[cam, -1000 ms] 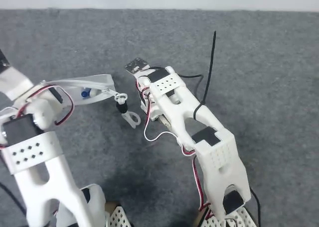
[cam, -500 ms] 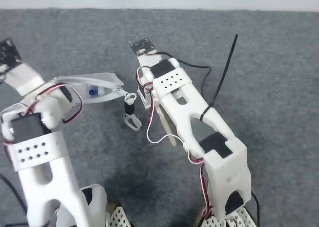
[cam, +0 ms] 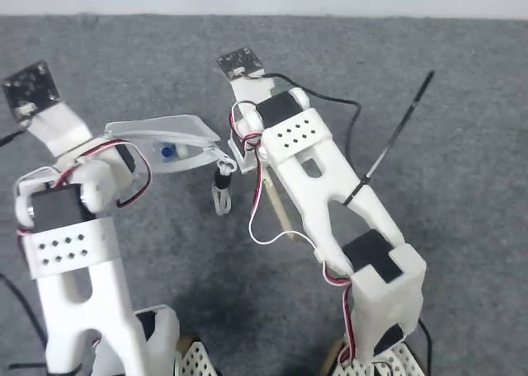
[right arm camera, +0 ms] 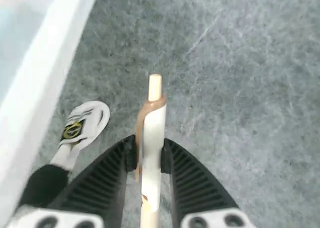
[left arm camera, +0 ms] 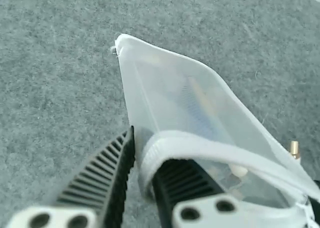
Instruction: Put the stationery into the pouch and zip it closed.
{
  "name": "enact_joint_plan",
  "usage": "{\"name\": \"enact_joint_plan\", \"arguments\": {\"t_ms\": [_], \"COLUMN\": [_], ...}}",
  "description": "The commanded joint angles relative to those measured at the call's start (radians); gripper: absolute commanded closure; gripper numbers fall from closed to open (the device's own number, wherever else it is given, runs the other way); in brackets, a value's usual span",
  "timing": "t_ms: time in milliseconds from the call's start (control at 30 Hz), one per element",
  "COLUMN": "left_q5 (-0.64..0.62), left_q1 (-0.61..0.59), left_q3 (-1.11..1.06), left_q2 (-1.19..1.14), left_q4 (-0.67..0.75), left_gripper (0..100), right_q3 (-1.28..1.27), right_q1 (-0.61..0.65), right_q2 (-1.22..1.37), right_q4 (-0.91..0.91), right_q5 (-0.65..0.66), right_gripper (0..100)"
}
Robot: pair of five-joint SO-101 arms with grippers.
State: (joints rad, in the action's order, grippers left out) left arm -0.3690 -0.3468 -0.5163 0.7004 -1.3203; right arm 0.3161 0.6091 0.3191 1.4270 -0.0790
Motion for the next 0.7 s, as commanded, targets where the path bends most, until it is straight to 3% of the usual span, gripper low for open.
{"name": "enact_joint_plan", "arguments": {"t_ms": [0,667], "left_q5": [-0.008,-0.012], "left_q1": [0.032,0.149], "left_q3": [0.056,0.122], "left_q2": [0.029,0.029], "left_q4": [-0.005,-0.006], "left_gripper": [99,99], "right_q3": [0.034,0.034], "right_q1": [-0.030,-0.125], "right_q2": [-0.148,-0.303], "right_q4": [0.035,0.059], "right_q5": [-0.008,-0.009], "right_gripper": [99.2,99.2]}}
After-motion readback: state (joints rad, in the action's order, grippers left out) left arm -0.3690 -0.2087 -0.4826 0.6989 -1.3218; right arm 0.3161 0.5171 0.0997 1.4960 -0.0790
